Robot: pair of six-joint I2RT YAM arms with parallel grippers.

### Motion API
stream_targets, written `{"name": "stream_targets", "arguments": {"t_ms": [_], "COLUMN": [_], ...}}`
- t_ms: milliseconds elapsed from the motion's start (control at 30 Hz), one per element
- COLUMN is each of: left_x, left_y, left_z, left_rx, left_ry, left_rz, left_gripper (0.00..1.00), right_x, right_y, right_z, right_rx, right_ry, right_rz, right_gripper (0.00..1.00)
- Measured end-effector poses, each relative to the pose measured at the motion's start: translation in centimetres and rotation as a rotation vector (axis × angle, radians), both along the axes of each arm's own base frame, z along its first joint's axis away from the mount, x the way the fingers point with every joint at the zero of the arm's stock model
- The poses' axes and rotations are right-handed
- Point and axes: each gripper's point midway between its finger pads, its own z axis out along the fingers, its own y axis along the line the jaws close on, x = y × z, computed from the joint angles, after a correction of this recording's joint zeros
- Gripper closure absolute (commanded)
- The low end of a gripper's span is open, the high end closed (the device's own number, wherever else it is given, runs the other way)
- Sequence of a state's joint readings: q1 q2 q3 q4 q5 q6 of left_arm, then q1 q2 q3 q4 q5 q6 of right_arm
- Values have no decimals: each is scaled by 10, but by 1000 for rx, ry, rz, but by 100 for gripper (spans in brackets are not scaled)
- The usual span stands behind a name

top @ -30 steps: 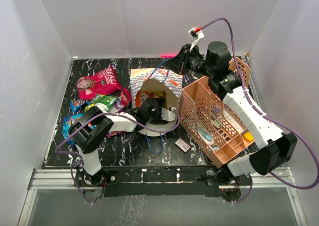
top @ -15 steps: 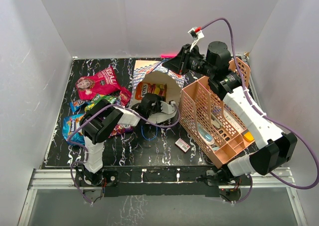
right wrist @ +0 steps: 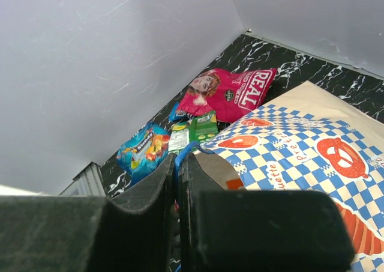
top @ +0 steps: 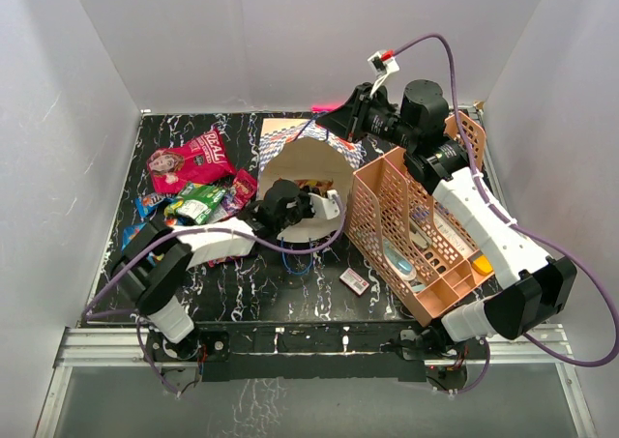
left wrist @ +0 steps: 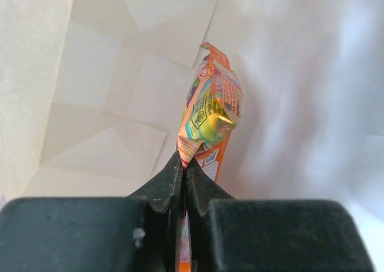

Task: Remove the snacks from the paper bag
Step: Take out the snack from the paper bag, then adjust the paper bag at the center of the board.

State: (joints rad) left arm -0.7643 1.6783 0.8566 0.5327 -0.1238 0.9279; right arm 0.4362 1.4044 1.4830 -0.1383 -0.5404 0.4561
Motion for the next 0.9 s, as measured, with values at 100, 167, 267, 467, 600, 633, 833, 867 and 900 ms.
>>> {"name": "stream_targets", "arguments": {"t_ms": [100, 167, 267, 467, 600, 633, 833, 867, 900], "left_x": [-27, -44, -66, -109, -128, -132, -153, -154, -156], "left_y": [-7, -10, -3, 27, 44, 47, 73, 76, 78], "left_z": [18, 31, 57, 139, 205, 224, 307, 313, 318], "left_rx": [-63, -108, -187, -389, -530, -571, -779, -796, -813], "left_ry": [47, 87, 137, 167, 165, 154, 55, 43, 32], "left_rz": [-34, -53, -58, -47, -30, -31, -43, -43, -43], "left_gripper": [100, 100, 100, 100, 100, 100, 100, 100, 100], "right_x": [6, 12, 21, 38, 48, 49, 48, 48, 48], "right_y": [-2, -4, -3, 3, 11, 14, 37, 39, 41], "right_z": [2, 2, 5, 11, 16, 18, 37, 42, 48], "right_rx": [12, 20, 40, 101, 177, 200, 332, 348, 362], "right_ry": [3, 12, 20, 44, 103, 121, 206, 205, 203], "right_rz": [-37, -65, -92, -116, -109, -101, -48, -52, -56], "right_gripper": [92, 92, 92, 93, 92, 92, 92, 92, 92]}}
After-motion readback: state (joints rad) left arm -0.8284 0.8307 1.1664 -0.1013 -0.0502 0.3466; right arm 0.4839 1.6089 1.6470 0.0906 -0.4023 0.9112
